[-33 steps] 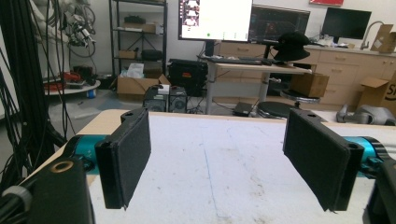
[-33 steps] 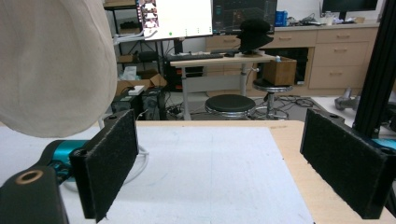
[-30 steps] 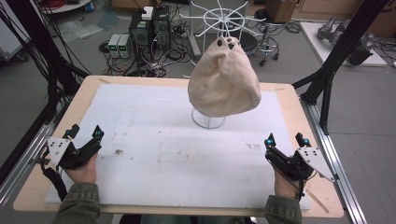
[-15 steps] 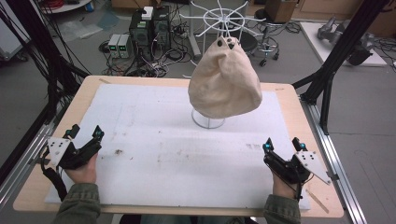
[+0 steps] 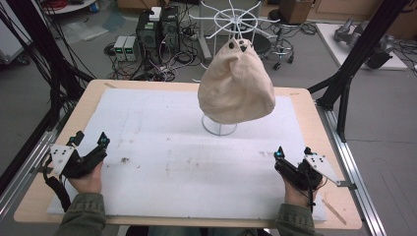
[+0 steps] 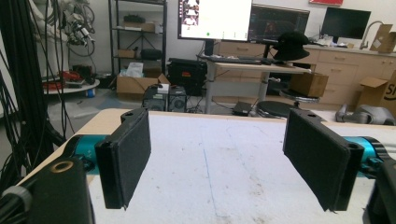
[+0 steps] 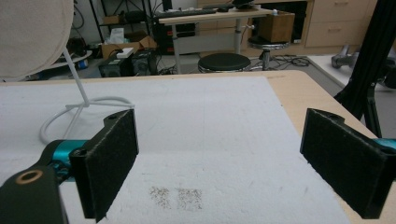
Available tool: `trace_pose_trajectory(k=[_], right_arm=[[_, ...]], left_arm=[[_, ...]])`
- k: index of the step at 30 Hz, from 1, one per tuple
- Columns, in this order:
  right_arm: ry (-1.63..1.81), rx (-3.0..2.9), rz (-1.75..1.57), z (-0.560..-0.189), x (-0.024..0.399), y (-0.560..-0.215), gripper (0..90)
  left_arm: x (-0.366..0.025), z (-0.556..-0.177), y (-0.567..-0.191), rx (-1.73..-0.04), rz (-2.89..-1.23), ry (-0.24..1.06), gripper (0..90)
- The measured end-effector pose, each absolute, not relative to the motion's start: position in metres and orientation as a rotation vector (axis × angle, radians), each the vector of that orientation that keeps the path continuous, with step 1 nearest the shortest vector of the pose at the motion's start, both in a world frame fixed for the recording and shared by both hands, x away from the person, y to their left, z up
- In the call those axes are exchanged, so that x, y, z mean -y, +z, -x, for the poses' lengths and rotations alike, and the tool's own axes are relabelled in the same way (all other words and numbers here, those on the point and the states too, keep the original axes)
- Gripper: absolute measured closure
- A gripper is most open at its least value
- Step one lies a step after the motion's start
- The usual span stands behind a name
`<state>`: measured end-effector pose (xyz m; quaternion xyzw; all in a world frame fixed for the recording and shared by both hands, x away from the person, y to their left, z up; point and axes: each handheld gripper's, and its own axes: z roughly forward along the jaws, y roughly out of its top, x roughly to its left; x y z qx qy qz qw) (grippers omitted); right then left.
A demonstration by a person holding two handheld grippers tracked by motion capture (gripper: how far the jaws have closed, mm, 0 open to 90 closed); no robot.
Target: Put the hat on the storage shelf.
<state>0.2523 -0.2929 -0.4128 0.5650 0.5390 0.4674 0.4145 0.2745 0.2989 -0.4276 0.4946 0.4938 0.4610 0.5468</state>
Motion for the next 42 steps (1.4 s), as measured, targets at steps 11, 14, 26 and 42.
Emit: trace_pose_trajectory(k=[11, 14, 26, 42], right_arm=[[1.192, -1.344, -1.427, -0.2509, 0.2938, -0.4120, 10.6], [1.198, -1.339, -1.428, -0.2503, 0.2935, -0.4117, 10.6], [1.205, -1.326, -1.417, -0.2488, 0.2947, -0.4109, 10.6], [1.215, -1.320, -1.422, -0.2479, 0.2949, -0.4106, 10.6]], left_arm=[[-0.2989, -0.2743, -0.4276, -1.170, -1.172, 1.093, 23.7], [-0.2990, -0.2742, -0.4276, -1.170, -1.172, 1.092, 23.7], [-0.2991, -0.2741, -0.4275, -1.170, -1.172, 1.093, 23.7], [-0.2993, -0.2743, -0.4275, -1.172, -1.171, 1.093, 23.7]])
